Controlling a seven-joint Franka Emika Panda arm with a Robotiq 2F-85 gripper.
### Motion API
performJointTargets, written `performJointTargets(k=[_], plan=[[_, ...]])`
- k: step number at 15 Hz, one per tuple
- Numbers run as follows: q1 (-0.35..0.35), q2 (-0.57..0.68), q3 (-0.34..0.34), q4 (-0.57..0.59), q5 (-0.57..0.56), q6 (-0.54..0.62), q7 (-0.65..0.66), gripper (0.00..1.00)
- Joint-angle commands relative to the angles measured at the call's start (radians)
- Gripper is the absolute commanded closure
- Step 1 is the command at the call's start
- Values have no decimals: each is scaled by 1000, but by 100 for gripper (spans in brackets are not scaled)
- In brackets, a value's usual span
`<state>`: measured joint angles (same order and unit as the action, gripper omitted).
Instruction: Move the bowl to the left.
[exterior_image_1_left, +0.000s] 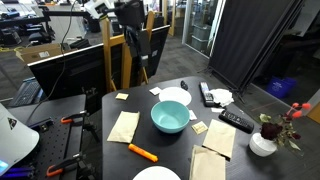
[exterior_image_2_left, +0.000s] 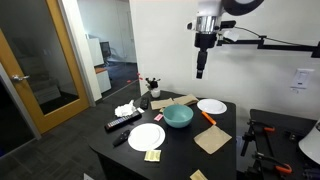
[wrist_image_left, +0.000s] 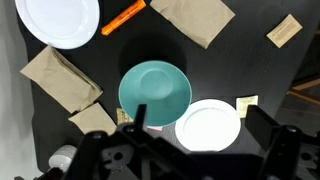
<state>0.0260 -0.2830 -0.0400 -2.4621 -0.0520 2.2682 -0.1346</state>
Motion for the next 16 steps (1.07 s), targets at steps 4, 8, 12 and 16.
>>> performJointTargets(k=[4, 8, 12, 16], plan=[[-2, 210, 61, 78, -131, 88, 35, 0], [6, 292, 75, 106, -179, 107, 58, 0], [16, 358, 79, 120, -175, 142, 72, 0], [21, 415, 78, 119, -176, 194, 89, 0]])
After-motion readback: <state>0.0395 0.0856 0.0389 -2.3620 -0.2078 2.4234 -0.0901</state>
